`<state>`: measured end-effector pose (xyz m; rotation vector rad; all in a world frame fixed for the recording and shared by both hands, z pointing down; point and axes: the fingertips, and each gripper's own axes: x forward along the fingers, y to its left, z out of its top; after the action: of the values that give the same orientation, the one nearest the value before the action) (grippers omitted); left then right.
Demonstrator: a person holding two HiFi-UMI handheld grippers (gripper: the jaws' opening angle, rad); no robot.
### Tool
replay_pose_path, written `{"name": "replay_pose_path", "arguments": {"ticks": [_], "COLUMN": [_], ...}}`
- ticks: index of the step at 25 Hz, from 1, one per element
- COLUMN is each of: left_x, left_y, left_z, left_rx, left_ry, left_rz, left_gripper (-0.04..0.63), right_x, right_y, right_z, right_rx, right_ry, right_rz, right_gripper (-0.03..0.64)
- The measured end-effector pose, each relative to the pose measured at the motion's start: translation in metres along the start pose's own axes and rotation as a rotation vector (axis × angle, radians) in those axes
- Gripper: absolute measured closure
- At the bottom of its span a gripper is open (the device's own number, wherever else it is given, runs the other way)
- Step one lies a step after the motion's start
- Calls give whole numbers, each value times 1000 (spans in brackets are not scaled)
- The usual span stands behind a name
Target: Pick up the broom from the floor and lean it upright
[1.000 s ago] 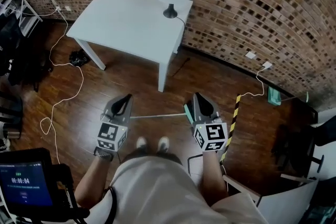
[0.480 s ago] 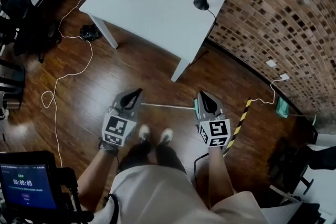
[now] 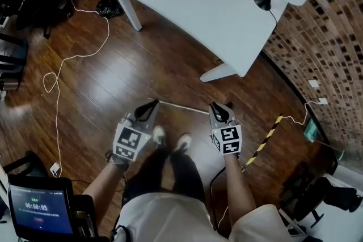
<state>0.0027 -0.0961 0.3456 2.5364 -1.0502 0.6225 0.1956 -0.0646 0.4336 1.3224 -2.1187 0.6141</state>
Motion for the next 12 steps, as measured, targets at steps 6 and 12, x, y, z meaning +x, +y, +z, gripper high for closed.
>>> {"name": "replay_pose_path", "arguments": {"ticks": [6,12], "left_x": [24,61], "left_y": [38,65], "left_z": [-84,-184], "left_rx": [-64,-112], "left_ry": [91,135], "left_rz": [25,84], "left_gripper": [595,595], "right_x": [102,205], "right_y": [3,30], "right_z": [-73,-165], "right_rx": [-29,-50], "right_ry": [138,243], "right_rz": [62,126], "right_gripper": [557,557]}}
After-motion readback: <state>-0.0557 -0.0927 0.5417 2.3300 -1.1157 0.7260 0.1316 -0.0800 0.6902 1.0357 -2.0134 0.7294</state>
